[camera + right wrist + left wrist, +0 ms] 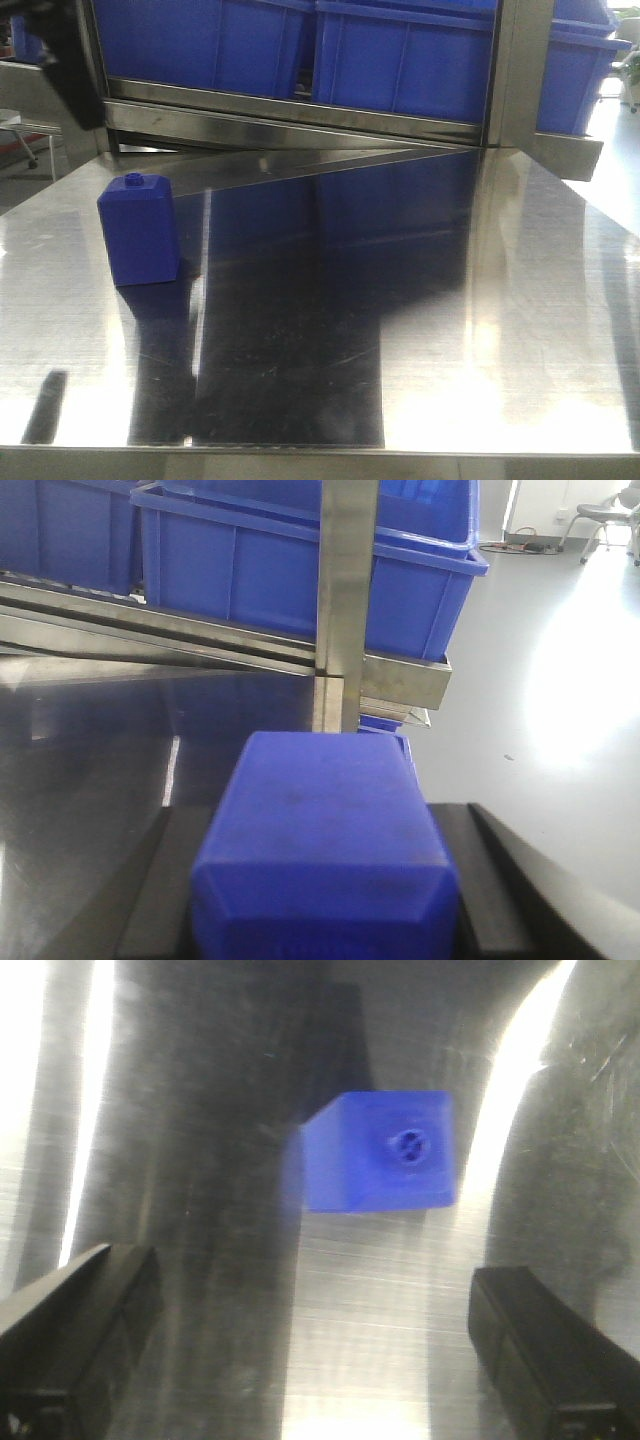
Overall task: Pick and sort blue part to right shelf
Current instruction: 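Move the left gripper down over the other blue block, then close the left gripper on the blue block and lift it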
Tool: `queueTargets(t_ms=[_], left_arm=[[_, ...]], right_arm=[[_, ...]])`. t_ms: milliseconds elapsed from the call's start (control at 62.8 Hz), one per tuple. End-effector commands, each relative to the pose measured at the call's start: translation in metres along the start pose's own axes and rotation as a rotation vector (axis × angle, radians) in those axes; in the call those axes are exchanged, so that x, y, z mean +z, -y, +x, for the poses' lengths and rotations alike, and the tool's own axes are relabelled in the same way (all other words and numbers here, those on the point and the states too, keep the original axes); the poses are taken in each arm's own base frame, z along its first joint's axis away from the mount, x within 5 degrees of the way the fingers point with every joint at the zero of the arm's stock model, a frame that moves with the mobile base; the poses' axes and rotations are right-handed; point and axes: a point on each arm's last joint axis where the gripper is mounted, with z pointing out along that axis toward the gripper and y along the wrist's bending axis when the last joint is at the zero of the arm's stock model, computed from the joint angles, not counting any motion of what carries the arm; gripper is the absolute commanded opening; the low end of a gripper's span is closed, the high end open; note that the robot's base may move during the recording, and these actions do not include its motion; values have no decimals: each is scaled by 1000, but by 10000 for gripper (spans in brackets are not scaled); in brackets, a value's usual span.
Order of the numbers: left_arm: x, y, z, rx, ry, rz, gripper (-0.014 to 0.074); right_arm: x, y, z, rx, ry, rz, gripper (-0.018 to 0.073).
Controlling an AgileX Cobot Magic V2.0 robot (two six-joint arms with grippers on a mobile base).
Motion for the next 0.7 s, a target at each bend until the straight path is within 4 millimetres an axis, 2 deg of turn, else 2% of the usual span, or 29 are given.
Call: queueTargets(t_ms=[0, 191, 398, 685], left_arm=[[-8, 18, -14, -1, 34, 32, 693], [5, 43, -24, 44, -19, 8, 693], [20, 44, -36, -30, -53, -145, 693], [30, 56, -49, -42, -54, -139, 693]], right_arm=[[-2, 0, -18, -13, 113, -3, 379], [-2, 0, -18, -13, 113, -3, 379], [-2, 0, -18, -13, 113, -3, 379], [-2, 0, -18, -13, 113, -3, 379]])
